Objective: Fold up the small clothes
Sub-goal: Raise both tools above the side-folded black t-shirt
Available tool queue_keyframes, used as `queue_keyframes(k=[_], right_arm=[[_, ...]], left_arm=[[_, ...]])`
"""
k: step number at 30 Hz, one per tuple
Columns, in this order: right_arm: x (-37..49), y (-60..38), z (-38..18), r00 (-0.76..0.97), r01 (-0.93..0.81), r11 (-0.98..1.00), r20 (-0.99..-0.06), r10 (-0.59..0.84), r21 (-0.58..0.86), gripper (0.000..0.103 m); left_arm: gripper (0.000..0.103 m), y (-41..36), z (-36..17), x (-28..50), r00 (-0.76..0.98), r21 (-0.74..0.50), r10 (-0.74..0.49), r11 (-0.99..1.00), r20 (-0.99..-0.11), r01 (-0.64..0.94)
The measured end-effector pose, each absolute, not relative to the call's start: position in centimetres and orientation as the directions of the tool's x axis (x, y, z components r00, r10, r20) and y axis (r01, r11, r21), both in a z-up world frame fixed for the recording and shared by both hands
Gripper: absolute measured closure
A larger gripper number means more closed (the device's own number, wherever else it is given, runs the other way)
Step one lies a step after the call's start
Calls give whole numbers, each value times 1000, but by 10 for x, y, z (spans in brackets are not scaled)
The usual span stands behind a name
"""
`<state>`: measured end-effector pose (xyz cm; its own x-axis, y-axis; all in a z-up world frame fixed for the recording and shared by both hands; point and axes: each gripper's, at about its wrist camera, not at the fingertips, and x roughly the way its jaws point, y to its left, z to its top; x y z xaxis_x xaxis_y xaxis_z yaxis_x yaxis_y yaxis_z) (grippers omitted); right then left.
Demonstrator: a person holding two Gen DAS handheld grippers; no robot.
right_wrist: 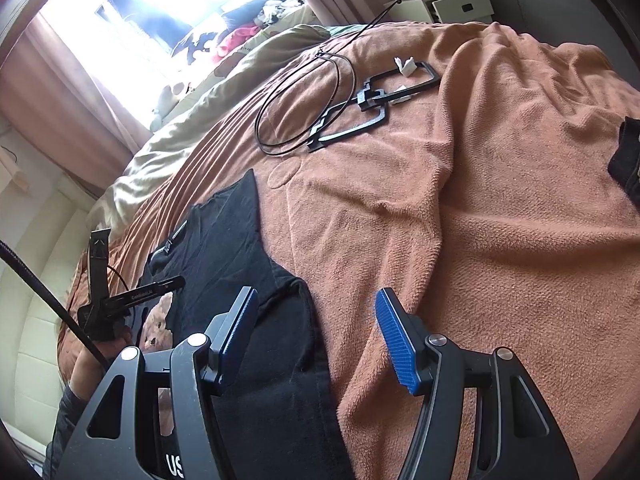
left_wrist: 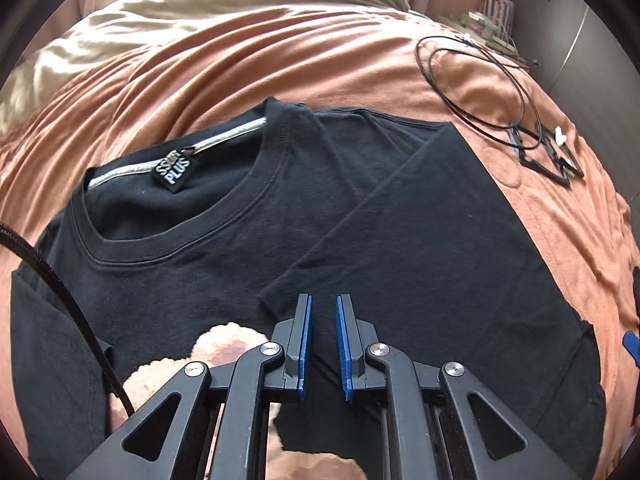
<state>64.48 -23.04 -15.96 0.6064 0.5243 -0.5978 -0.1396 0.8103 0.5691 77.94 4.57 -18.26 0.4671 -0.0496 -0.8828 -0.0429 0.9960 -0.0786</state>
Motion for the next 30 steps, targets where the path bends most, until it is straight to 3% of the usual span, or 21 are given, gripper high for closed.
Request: queue_keyframes(k=[8, 10, 12, 14, 19, 20, 23, 27, 30], right_arm=[[628, -227, -144, 647, -149, 838, -590, 483, 524, 44], [621, -225, -136, 657, -156, 841, -581, 480, 518, 44], [613, -224, -129, 661, -163, 846, -580, 475, 508, 44], [606, -222, -123, 636, -163, 833, -590, 498, 528, 44], [583, -209, -101, 594, -196, 854, -634, 494, 482, 44], [579, -207, -96, 585, -206, 847, -632, 508, 489, 41], [554, -203, -74, 593, -252, 860, -631, 500, 444, 19], [520, -199, -49, 591, -307, 863, -631, 503, 401, 5], [491, -197, -37, 602, -343, 876, -637, 482, 339, 4]], left_arm=[[89, 59, -151, 740, 486, -99, -60, 993, -872, -56], [85, 62, -138, 722, 501, -123, -75, 990, -862, -63], [61, 64, -127, 702, 511, -148, -94, 987, -854, -65], [45, 66, -114, 678, 527, -157, -107, 986, -843, -52], [26, 70, -79, 621, 576, -110, -70, 993, -814, -35], [23, 72, -71, 609, 586, -102, -60, 994, -808, -40], [21, 78, -51, 576, 615, -78, -12, 994, -788, -81], [15, 84, -29, 534, 642, -89, -1, 990, -767, -106], [12, 87, -17, 500, 668, -92, 11, 989, -744, -119]])
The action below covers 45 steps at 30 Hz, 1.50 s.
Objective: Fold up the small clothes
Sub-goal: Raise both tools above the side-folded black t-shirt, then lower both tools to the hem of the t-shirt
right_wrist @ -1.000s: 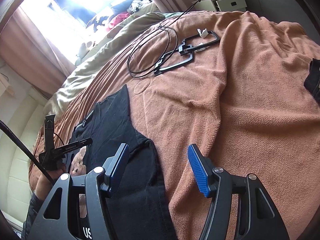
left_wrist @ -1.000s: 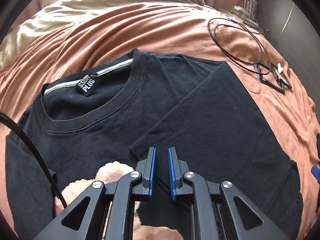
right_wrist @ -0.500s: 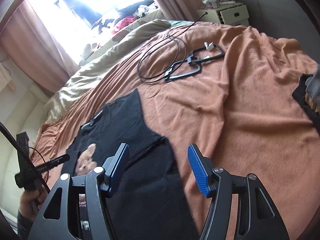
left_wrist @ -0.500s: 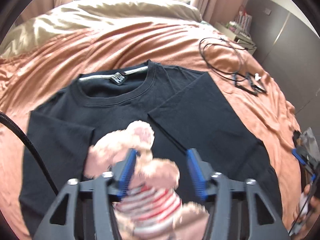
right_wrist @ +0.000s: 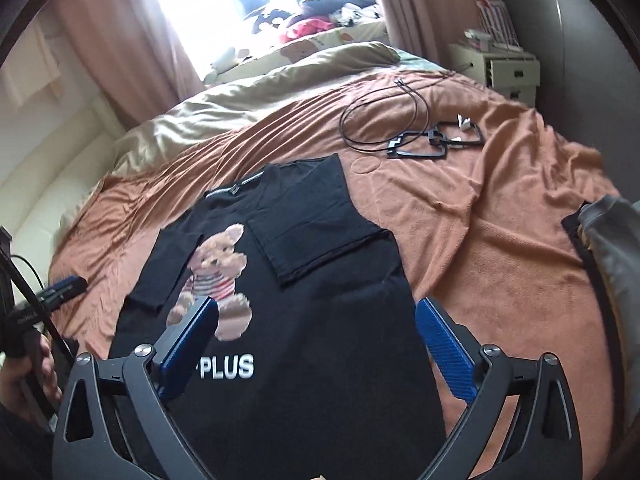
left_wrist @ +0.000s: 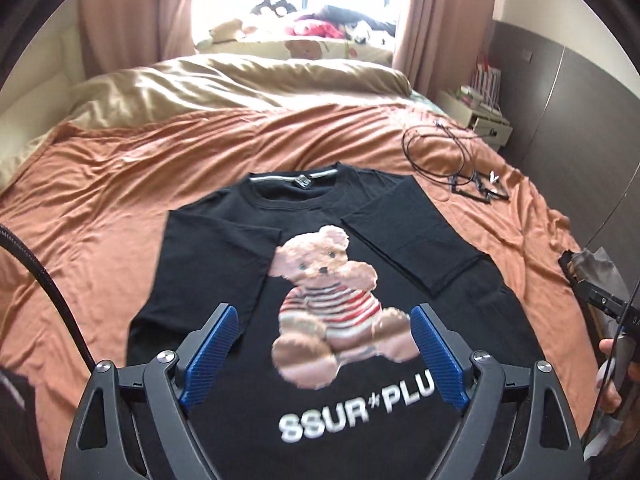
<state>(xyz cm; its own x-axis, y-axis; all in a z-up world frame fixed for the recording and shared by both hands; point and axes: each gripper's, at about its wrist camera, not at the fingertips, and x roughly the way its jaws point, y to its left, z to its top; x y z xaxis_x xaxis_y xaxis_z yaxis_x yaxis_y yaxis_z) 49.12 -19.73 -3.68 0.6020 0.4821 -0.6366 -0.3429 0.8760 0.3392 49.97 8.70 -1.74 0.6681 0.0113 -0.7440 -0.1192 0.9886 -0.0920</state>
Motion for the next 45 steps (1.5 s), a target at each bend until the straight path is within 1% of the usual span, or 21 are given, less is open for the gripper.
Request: queue_keyframes(k=[3, 7, 11, 14, 18, 22, 26, 29, 31, 33, 35, 41, 45], right_arm=[[462, -200, -30, 626, -352, 895, -642, 443, 274, 4], [425, -208, -22, 639, -377, 893, -629, 444, 247, 4], [394, -213, -17, 644, -374, 906, -648, 407, 197, 4], [371, -216, -8, 661, -379, 910, -638, 394, 169, 4], [345, -226, -2, 675, -364, 916, -630, 384, 168, 4], [326, -237, 2, 658, -372, 912, -644, 392, 174, 4], [304, -250, 10, 670, -348, 922, -642, 372, 171, 4], [286, -256, 12, 670, -361, 913, -629, 394, 188, 4], [274, -258, 10, 660, -382, 906, -633, 404, 180, 4], [265, -260, 7, 649, -384, 909, -652, 392, 164, 4], [257, -260, 4, 635, -396, 909, -675, 375, 132, 4], [233, -271, 1, 632, -403, 906, -678, 375, 126, 4], [225, -278, -12, 621, -405, 908, -695, 361, 110, 4]], left_arm=[[12, 91, -13, 464, 680, -110, 11, 985, -733, -134], [12, 95, -12, 428, 684, -134, 5, 979, -730, -151], [12, 102, -10, 387, 697, -160, 3, 973, -717, -169], [12, 106, -8, 355, 711, -167, 15, 968, -703, -185], [12, 107, -5, 318, 720, -149, 47, 967, -693, -206], [12, 113, -2, 277, 729, -170, 49, 960, -683, -224], [12, 117, 0, 242, 735, -150, 84, 957, -673, -246], [12, 120, 2, 217, 740, -151, 92, 955, -666, -255], [10, 121, 3, 202, 747, -147, 101, 955, -657, -258], [4, 123, 2, 183, 757, -150, 102, 955, -645, -257], [2, 125, -1, 167, 761, -153, 102, 954, -640, -257], [2, 136, -13, 131, 753, -179, 92, 946, -652, -271], [2, 144, -23, 112, 747, -207, 82, 935, -660, -286]])
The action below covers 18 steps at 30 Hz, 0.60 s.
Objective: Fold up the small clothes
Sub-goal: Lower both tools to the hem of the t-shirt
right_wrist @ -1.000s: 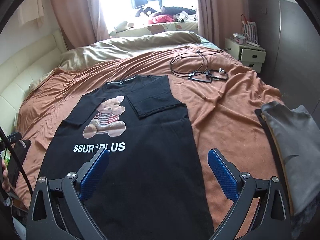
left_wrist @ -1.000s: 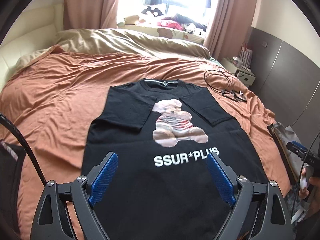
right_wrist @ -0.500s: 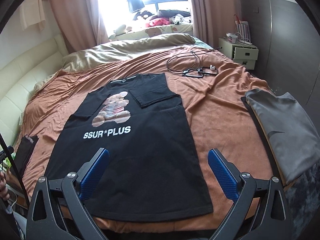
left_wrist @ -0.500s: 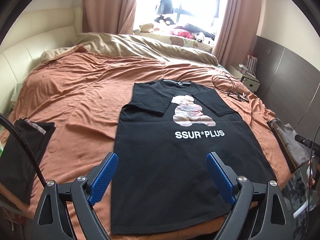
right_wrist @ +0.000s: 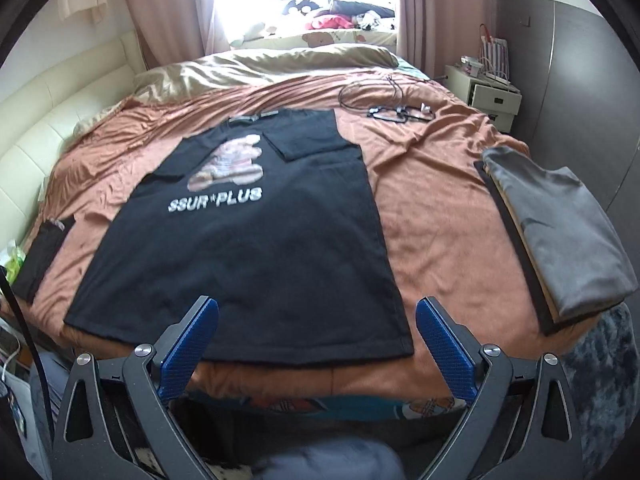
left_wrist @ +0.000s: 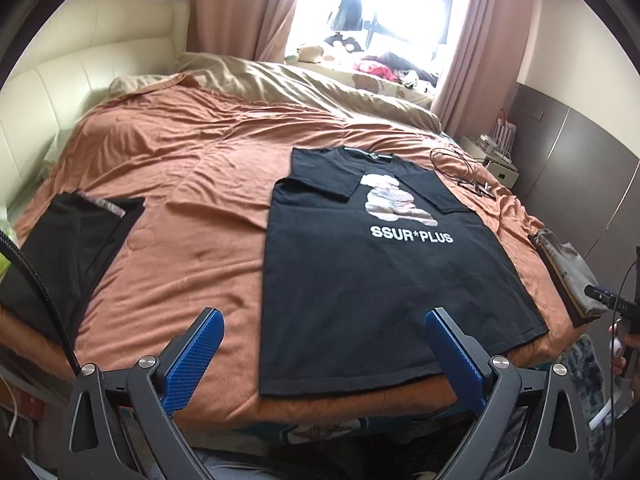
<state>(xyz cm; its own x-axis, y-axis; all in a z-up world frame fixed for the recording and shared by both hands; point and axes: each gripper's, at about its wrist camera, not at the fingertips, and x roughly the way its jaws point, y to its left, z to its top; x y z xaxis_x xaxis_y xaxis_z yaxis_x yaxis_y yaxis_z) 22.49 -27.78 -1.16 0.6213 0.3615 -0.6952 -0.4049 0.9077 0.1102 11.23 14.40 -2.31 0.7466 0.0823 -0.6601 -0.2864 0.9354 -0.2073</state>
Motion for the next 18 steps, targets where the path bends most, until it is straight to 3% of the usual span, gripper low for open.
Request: queue_keyframes(k=[7, 16, 18], right_arm=[[231, -286, -34, 590, -384, 905, -704, 395, 185, 4], [253, -278, -59, 574, -348, 908, -713, 403, 233, 4], [257, -277, -63, 573, -352, 904, -708, 412, 242, 4]], left_arm=[[2, 156, -47, 88, 728, -187, 101, 934, -678, -303], [2, 181, -88, 87, 704, -247, 59, 913, -708, -325], [7, 187, -97, 90, 698, -263, 46, 907, -715, -329]])
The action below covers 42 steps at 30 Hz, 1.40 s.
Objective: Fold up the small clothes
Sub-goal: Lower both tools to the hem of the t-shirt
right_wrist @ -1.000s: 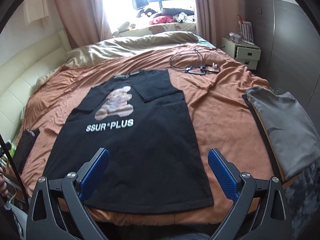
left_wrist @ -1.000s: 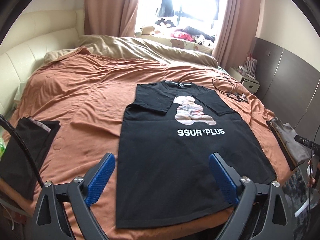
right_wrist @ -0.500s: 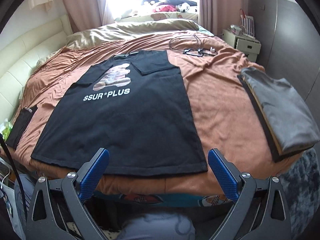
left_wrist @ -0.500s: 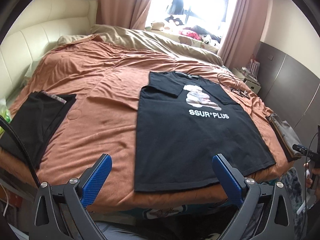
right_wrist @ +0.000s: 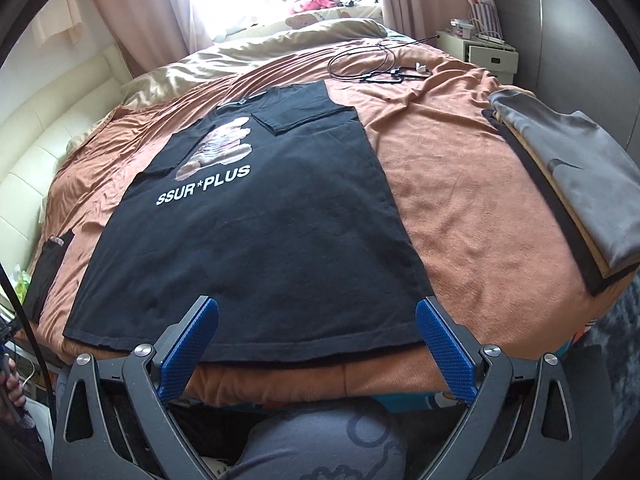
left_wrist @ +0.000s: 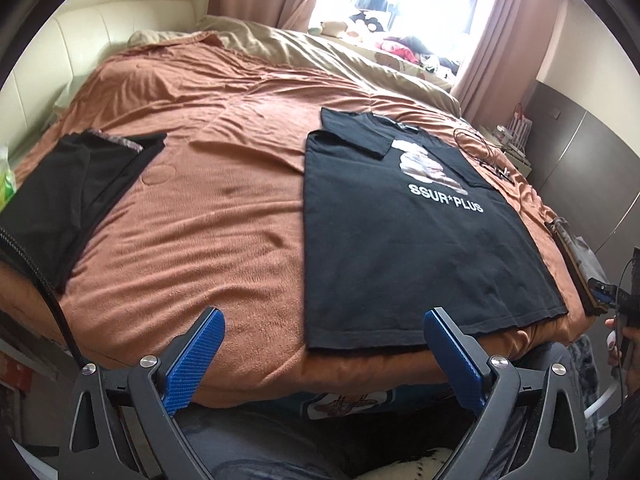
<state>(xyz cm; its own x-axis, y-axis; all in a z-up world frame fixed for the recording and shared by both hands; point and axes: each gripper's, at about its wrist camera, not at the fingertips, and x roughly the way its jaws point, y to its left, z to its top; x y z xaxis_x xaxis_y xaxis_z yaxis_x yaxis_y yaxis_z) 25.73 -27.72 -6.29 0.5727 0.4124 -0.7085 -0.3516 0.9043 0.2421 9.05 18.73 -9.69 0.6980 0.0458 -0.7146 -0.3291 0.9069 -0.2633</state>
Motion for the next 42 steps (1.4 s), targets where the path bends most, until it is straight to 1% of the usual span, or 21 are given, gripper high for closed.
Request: queue_keyframes(k=[3, 7, 9, 10, 12, 15, 16, 18, 20, 24, 26, 32, 34, 38, 42], right_arm=[[266, -277, -69, 572, -346, 904, -707, 415, 252, 4], [280, -279, -81, 569, -333, 905, -709, 416, 264, 4], [286, -280, -87, 568, -327, 906, -711, 415, 268, 5], [289, -282, -91, 568, -324, 906, -710, 415, 271, 6], [294, -282, -98, 561, -324, 908, -718, 411, 266, 20], [305, -284, -111, 545, -319, 914, -741, 394, 251, 30], [308, -286, -113, 540, -317, 913, -742, 398, 258, 31], [314, -289, -118, 536, -308, 913, -744, 399, 268, 32], [320, -293, -124, 528, -305, 910, -746, 406, 279, 32], [330, -301, -137, 505, -299, 907, -757, 415, 297, 34], [335, -304, -143, 493, -295, 903, -760, 424, 312, 37], [343, -308, -157, 465, -293, 874, -741, 485, 389, 41], [342, -312, -159, 466, -291, 865, -729, 501, 408, 41], [340, -322, -165, 454, -278, 832, -698, 554, 479, 47], [336, -331, -170, 438, -271, 799, -670, 600, 538, 47]], left_arm=[[16, 195, -106, 96, 691, -289, 24, 898, -723, -333], [25, 203, -119, 106, 682, -312, 1, 889, -731, -336], [32, 205, -127, 113, 671, -325, -19, 884, -741, -335], [34, 205, -131, 116, 665, -332, -29, 882, -747, -334], [41, 206, -138, 123, 650, -345, -50, 877, -758, -334], [46, 205, -145, 133, 641, -366, -78, 871, -763, -329], [47, 203, -147, 136, 634, -358, -73, 872, -770, -335], [54, 202, -152, 143, 618, -343, -60, 872, -784, -349], [57, 202, -158, 148, 602, -342, -63, 867, -796, -362], [58, 205, -169, 148, 573, -337, -48, 848, -818, -409], [58, 207, -174, 145, 563, -351, -57, 833, -824, -428], [59, 213, -179, 137, 558, -401, -96, 794, -824, -456], [60, 215, -180, 133, 558, -430, -122, 775, -821, -463], [66, 219, -185, 123, 561, -492, -174, 722, -809, -486], [66, 219, -187, 116, 580, -565, -238, 665, -779, -487]])
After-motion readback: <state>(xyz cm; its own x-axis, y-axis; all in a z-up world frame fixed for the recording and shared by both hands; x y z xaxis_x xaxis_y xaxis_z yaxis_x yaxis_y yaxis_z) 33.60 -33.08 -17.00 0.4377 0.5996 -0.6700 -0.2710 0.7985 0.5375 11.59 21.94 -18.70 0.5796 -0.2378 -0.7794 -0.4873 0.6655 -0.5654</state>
